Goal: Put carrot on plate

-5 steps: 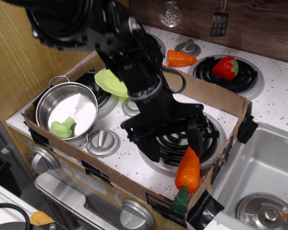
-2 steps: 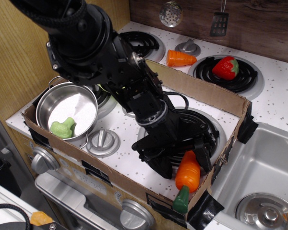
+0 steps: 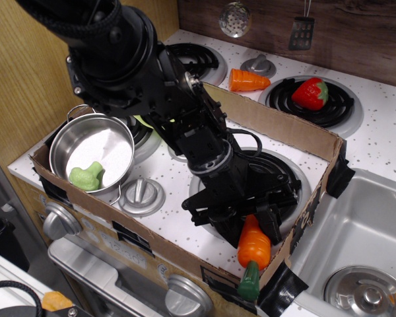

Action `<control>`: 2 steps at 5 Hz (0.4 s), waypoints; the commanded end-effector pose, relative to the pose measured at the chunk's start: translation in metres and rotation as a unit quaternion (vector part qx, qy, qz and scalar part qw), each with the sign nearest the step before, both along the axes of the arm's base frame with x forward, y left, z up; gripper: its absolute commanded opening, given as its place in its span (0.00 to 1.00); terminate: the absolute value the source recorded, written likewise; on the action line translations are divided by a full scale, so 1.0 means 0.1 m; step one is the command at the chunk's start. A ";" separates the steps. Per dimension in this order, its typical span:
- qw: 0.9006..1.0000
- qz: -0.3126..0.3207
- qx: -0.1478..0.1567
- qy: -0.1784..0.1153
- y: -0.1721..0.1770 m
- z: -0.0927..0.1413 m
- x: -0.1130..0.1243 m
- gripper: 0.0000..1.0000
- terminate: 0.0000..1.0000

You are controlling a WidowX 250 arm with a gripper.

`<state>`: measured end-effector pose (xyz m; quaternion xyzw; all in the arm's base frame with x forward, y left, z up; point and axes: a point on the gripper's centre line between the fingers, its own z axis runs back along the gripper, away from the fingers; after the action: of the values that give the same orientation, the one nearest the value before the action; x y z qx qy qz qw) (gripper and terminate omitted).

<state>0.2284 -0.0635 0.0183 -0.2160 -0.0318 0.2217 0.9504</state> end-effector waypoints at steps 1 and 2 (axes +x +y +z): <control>0.999 -0.011 0.030 -0.029 0.01 0.45 0.34 0.00 0.00; 0.989 -0.062 0.116 -0.069 0.17 0.70 0.66 0.00 0.00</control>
<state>0.2924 -0.0381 0.0810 -0.1118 -0.0969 0.1356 0.9797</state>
